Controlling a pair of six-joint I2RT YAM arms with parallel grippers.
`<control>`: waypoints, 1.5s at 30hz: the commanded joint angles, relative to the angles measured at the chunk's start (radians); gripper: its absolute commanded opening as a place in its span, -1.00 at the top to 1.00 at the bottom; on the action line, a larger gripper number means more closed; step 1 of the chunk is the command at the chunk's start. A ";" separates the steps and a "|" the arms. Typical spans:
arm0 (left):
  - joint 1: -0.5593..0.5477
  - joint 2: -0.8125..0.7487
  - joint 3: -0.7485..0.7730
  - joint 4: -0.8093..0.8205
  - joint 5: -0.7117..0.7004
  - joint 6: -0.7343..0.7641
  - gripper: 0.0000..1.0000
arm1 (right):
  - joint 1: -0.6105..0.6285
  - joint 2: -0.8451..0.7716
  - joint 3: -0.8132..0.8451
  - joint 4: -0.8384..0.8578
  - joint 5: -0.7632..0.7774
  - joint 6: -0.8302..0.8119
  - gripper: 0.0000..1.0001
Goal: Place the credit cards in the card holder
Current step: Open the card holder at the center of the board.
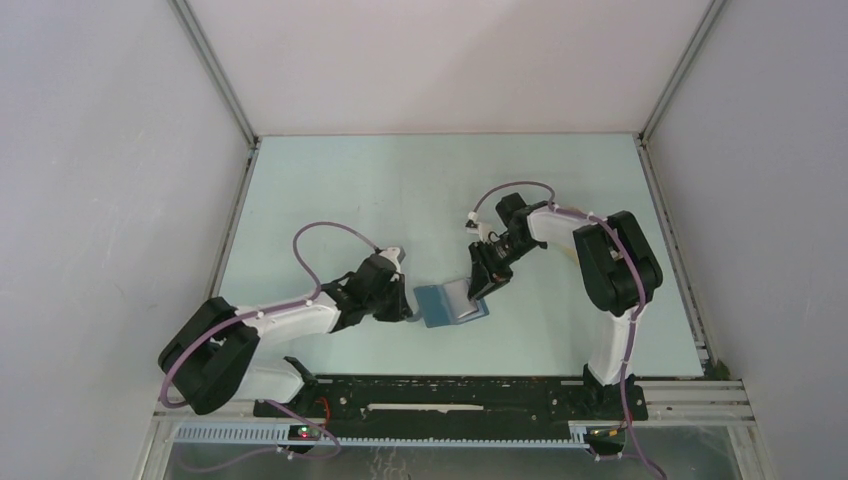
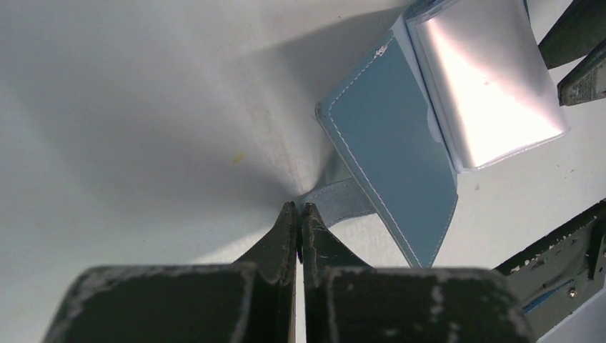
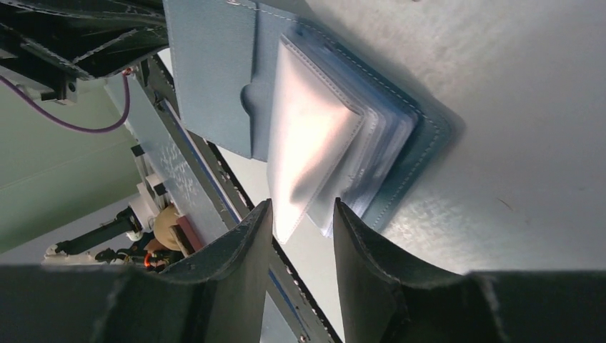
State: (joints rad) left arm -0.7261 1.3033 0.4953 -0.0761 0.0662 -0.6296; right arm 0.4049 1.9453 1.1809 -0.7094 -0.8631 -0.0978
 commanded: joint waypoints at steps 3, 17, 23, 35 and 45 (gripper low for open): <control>-0.012 0.009 0.029 0.050 0.027 -0.008 1.00 | 0.024 0.026 0.008 0.007 -0.021 0.023 0.08; -0.011 0.020 0.029 0.062 0.042 -0.008 1.00 | 0.045 -0.010 0.010 0.017 0.144 0.014 -0.22; -0.012 0.017 0.025 0.071 0.047 -0.009 1.00 | 0.053 0.005 0.011 0.016 0.074 0.013 -0.21; -0.011 0.040 0.024 0.107 0.067 -0.010 1.00 | 0.052 0.007 0.023 -0.014 -0.149 0.000 -0.06; -0.011 0.043 0.024 0.115 0.067 -0.014 1.00 | 0.063 0.009 0.023 0.012 -0.232 0.023 -0.08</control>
State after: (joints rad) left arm -0.7311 1.3460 0.4953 -0.0074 0.1169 -0.6308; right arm 0.4477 1.9526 1.1831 -0.7128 -1.0382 -0.0814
